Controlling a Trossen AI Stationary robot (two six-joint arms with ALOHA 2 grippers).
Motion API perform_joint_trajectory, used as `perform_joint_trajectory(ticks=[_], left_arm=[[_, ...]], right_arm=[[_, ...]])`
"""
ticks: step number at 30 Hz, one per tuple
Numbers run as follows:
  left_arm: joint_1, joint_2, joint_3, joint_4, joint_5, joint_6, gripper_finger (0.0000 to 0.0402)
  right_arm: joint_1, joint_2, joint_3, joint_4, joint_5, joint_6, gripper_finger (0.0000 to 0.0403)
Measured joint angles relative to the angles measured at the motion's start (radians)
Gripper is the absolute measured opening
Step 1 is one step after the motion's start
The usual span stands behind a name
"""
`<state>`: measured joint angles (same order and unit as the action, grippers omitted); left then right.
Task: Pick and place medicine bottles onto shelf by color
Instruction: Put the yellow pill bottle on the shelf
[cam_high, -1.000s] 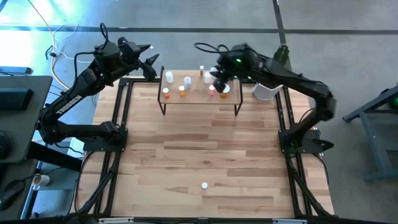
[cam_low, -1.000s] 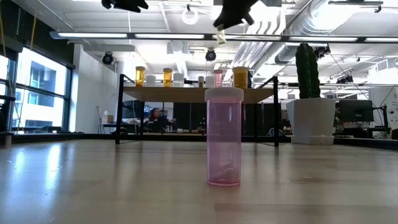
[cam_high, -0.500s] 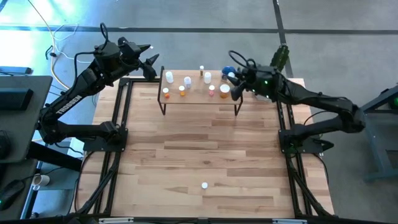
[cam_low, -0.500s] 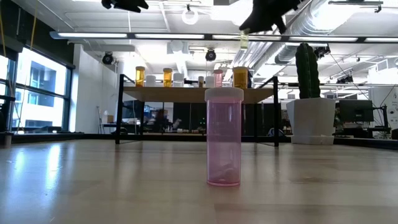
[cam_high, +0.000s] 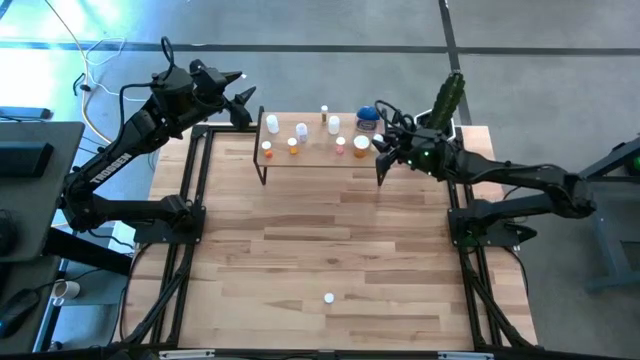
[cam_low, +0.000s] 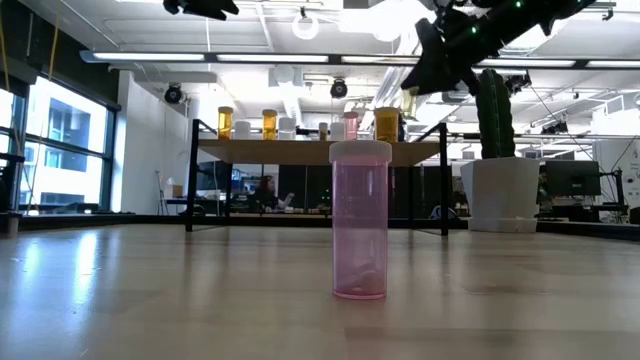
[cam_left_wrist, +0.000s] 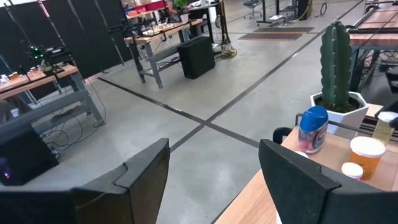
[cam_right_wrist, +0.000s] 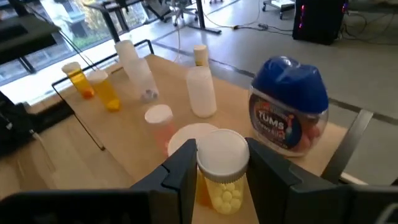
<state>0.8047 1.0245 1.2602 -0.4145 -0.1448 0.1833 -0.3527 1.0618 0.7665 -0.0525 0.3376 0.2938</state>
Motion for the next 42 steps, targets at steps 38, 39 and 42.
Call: perform_joint_trajectory(ticks=[38,39,42], left_arm=[[0.000,0.000,0.000,-0.030,0.010,-0.052,0.0236],[0.000,0.000,0.000,-0.035,0.010,-0.052,0.0236],[0.000,0.000,0.000,-0.055,0.011,-0.051,0.0236]], right_arm=[[0.000,0.062,-0.029,-0.064,-0.094,-0.033,0.0110],[0.000,0.062,-0.029,-0.065,-0.093,-0.033,0.0113],[0.000,0.062,-0.029,-0.068,-0.091,-0.033,0.0127]])
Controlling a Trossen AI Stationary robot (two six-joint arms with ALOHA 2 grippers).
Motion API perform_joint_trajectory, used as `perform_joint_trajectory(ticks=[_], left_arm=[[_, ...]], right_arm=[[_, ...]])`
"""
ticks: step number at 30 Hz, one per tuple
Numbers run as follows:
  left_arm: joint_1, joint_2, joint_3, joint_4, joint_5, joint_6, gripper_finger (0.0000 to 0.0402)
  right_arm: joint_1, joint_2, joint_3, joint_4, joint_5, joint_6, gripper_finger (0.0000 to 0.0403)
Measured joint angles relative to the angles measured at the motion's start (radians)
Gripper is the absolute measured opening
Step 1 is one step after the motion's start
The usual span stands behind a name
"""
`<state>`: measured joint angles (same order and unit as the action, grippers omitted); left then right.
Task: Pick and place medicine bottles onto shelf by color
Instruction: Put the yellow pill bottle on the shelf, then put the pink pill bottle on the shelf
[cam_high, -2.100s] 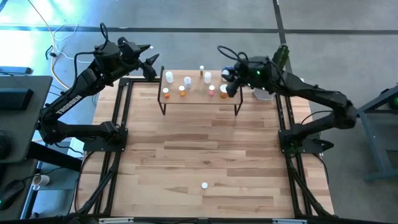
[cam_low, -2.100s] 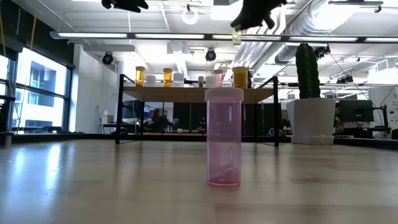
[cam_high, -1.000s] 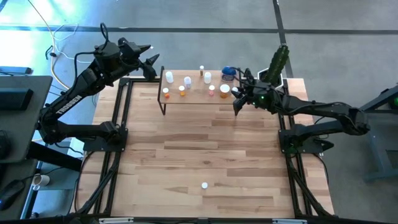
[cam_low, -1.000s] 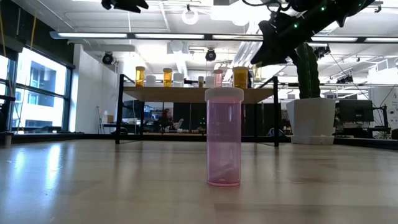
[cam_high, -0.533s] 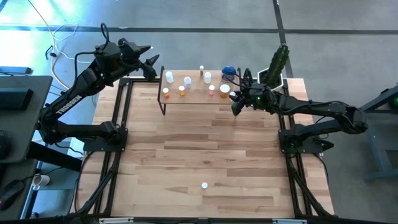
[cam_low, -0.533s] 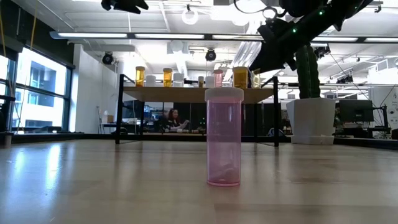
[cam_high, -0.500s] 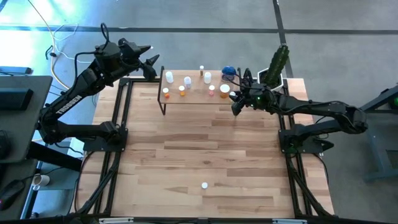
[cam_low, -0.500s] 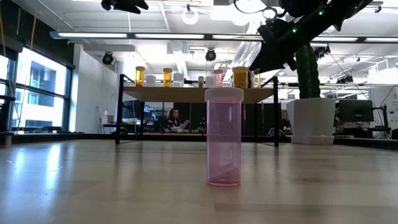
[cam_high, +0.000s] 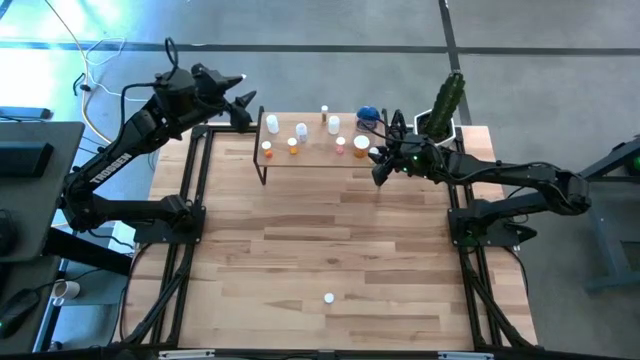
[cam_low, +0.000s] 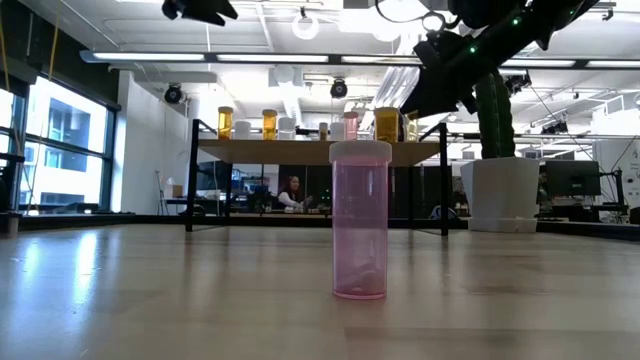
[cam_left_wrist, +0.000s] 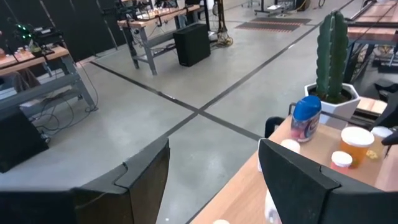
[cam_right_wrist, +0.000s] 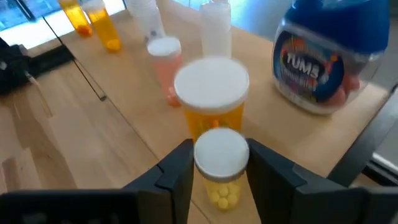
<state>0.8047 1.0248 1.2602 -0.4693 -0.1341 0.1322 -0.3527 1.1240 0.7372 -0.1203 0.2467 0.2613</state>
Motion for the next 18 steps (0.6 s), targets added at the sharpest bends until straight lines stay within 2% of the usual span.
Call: perform_joint_trajectory(ticks=[8,18], left_arm=[[0.000,0.000,0.000,-0.017,0.000,-0.001,0.0236],[0.000,0.000,0.000,-0.017,0.002,0.000,0.0237]], right_arm=[[0.000,0.002,0.001,0.003,0.007,0.000,0.0167],[0.000,-0.039,0.001,0.022,0.032,0.000,0.0174]])
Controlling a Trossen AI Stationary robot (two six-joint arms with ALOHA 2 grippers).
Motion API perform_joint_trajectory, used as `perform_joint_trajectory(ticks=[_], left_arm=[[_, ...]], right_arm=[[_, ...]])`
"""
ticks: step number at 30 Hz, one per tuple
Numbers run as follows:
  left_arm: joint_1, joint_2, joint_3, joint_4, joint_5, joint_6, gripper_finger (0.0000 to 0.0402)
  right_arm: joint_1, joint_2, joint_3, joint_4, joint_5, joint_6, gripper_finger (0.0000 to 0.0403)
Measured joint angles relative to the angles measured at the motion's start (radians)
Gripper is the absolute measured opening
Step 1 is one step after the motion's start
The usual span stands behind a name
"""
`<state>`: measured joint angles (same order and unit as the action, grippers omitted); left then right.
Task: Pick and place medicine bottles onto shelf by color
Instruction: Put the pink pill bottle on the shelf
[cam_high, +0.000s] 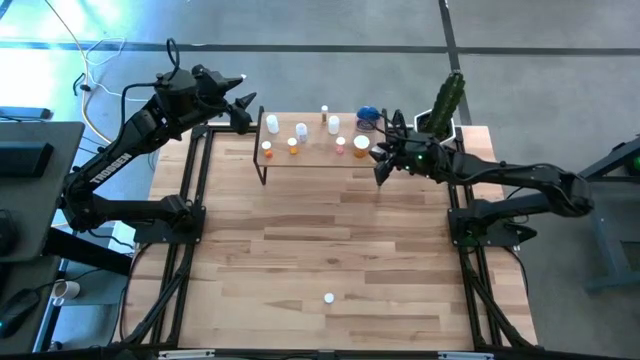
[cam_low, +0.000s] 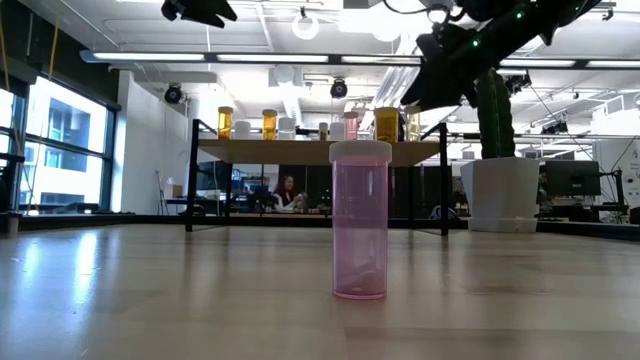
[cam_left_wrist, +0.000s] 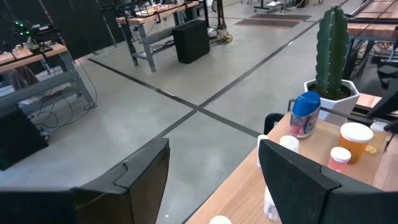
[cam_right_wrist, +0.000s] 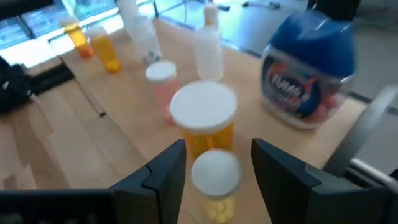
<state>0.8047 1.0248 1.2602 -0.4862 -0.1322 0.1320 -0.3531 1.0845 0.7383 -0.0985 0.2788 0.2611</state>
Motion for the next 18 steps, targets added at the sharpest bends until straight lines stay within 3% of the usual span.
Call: perform_joint_trajectory(ticks=[6,11,18], left_arm=[[0.000,0.000,0.000,-0.006,0.000,-0.035,0.0237],[-0.009,0.000,0.000,-0.080,0.048,-0.052,0.0237],[-0.130,0.000,-0.006,-0.191,0.148,-0.104,0.0237]], right_arm=[[0.000,-0.058,0.000,0.014,-0.002,0.003,0.0174],[0.024,-0.109,0.001,0.045,-0.101,0.030,0.0174],[0.149,-0.133,0.001,0.133,-0.183,0.030,0.0174]])
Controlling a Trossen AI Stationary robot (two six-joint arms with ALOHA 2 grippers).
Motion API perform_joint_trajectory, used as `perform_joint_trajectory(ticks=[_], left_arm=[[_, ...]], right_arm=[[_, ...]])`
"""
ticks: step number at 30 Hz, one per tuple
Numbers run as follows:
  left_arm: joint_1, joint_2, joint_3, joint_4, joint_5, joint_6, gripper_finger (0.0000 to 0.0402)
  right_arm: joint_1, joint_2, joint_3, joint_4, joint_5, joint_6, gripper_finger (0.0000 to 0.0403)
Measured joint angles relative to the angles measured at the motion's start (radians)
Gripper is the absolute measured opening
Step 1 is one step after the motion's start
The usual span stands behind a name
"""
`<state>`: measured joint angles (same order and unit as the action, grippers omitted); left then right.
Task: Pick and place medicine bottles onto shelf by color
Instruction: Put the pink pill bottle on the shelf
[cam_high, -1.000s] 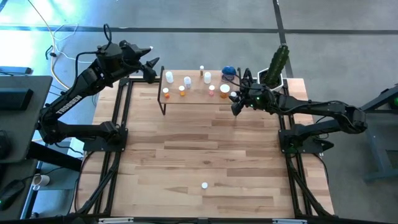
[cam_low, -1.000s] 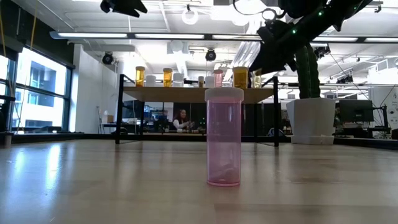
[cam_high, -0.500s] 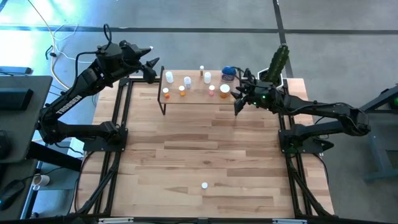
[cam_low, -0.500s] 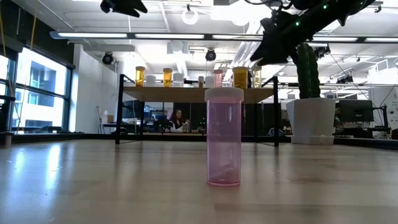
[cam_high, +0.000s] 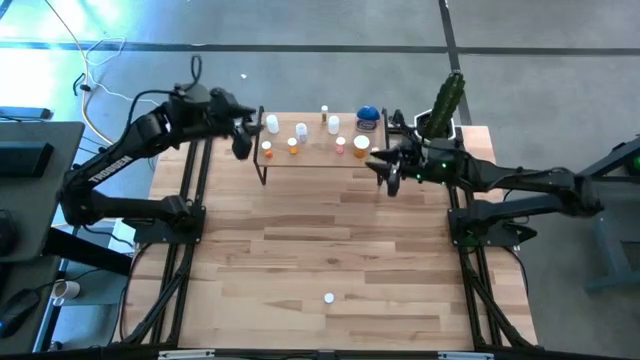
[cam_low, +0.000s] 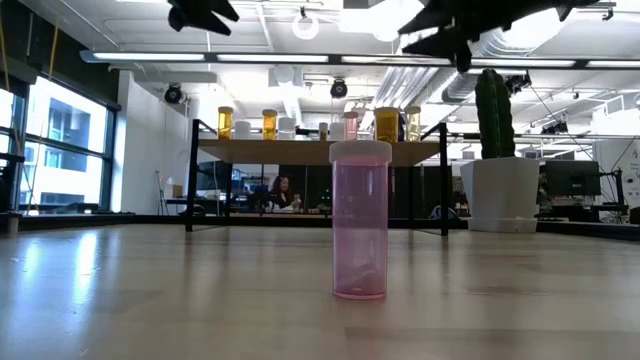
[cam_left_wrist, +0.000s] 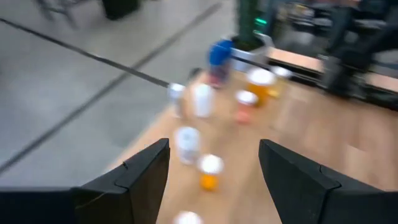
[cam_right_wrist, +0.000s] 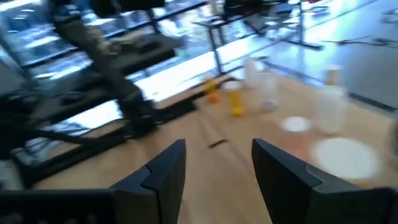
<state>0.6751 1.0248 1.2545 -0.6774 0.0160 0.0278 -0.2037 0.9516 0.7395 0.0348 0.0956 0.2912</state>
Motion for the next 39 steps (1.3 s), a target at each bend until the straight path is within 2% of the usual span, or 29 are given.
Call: perform_joint_trajectory(ticks=[7,11,14,21,24,29,35,39], left_arm=[[-0.180,0.000,-0.049,-0.009,0.093,-0.065,0.0236],[-0.284,0.000,-0.060,-0.006,0.130,-0.102,0.0236],[-0.368,0.000,-0.072,-0.007,0.129,-0.135,0.0236],[-0.574,0.000,-0.127,0.014,0.128,-0.210,0.0236],[-0.669,0.000,-0.175,0.095,0.129,-0.257,0.0236],[-0.804,0.000,-0.251,0.226,0.098,-0.318,0.0236],[-0.949,0.000,-0.326,0.320,-0.017,-0.396,0.0236],[-1.031,0.000,-0.363,0.347,-0.081,-0.458,0.0236]], right_arm=[[0.162,0.000,0.000,0.017,0.010,0.112,0.0174],[0.260,0.004,0.000,0.040,0.113,0.157,0.0174],[0.330,0.017,0.002,0.128,0.189,0.155,0.0174],[0.465,0.083,0.026,0.253,0.289,0.156,0.0174],[0.512,0.137,0.107,0.211,0.315,0.133,0.0174],[0.556,0.226,0.235,0.011,0.322,0.127,0.0174],[0.609,0.315,0.341,-0.142,0.251,0.154,0.0174],[0.649,0.370,0.369,-0.170,0.215,0.154,0.0174]])
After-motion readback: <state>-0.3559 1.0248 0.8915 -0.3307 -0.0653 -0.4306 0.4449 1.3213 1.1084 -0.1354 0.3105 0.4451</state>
